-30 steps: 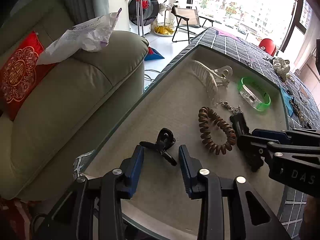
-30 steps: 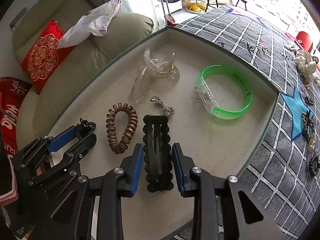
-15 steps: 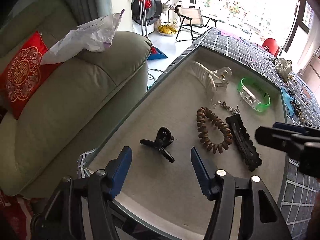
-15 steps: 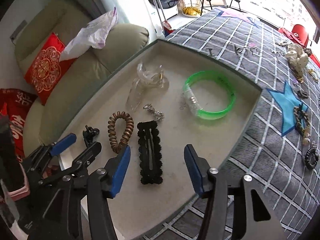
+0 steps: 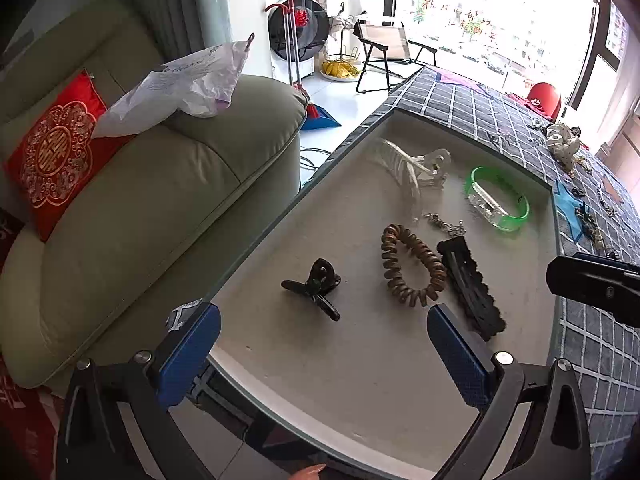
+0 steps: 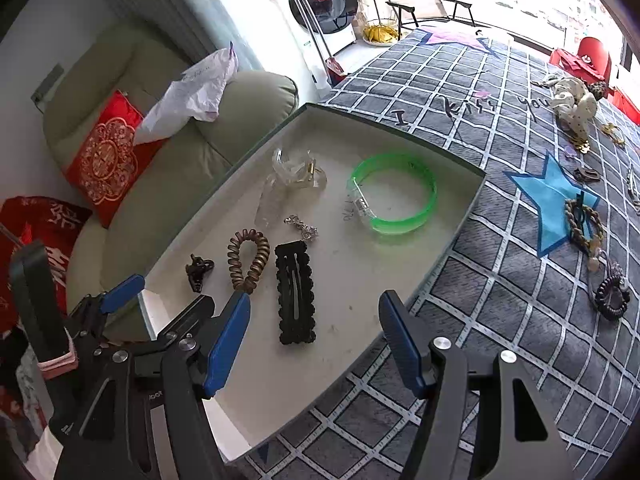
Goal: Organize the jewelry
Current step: 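Move both open tools back toward the jewelry on the bedspread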
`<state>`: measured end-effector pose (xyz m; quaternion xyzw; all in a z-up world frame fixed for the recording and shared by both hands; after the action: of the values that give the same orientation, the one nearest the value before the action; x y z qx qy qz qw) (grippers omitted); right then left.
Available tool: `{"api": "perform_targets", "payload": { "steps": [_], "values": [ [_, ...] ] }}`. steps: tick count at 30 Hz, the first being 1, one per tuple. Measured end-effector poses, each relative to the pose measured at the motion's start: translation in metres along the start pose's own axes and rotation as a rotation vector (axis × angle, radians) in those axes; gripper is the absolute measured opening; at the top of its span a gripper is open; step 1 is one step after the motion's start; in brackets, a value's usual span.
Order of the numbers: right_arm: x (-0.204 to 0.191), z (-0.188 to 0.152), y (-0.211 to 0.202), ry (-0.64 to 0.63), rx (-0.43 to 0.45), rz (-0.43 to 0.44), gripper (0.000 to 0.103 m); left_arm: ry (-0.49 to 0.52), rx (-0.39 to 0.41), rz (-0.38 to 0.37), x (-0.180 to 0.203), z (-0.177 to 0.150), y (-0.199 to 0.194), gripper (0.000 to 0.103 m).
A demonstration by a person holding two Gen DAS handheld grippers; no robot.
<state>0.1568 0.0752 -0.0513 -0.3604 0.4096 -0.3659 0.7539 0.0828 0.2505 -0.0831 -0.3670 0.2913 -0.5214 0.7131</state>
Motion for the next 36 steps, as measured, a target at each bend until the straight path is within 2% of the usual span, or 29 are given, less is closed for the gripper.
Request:
{"api": "perform_targets", "payload": {
  "steps": [2, 4, 13, 21, 31, 36],
  "values": [
    [0.005, -0.002, -0.006, 0.009, 0.009, 0.013, 0.074, 0.003, 0.009, -0.008, 0.004, 0.000, -0.007, 0.103],
    [0.011, -0.005, -0.014, 0.025, 0.025, 0.029, 0.084, 0.011, 0.016, -0.016, 0.008, 0.001, -0.013, 0.103],
    [0.055, -0.020, -0.042, 0.117, 0.055, 0.072, 0.086, 0.083, 0.052, -0.074, 0.053, 0.008, -0.048, 0.103],
    [0.109, -0.039, -0.074, 0.152, 0.110, -0.031, 0.086, 0.145, 0.090, -0.133, 0.104, 0.015, -0.071, 0.103],
    [0.203, -0.048, -0.099, 0.286, 0.151, -0.186, 0.086, 0.253, 0.064, -0.238, 0.182, 0.012, -0.073, 0.103],
    [0.228, -0.046, -0.098, 0.318, 0.152, -0.218, 0.086, 0.267, 0.044, -0.255, 0.211, 0.014, -0.062, 0.103]
  ]
}}
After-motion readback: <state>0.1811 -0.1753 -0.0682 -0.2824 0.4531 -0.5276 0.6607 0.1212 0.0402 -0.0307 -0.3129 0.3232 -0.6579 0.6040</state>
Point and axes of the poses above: each gripper's, at about its wrist camera, not at the fingertips, and y roughly the way its jaws point, x to its right, z to its top, the point moved 1 cm from there along y, roughly the way its jaws point, and after that the axes turned 4 degrees about y, right-handed, at the moved point
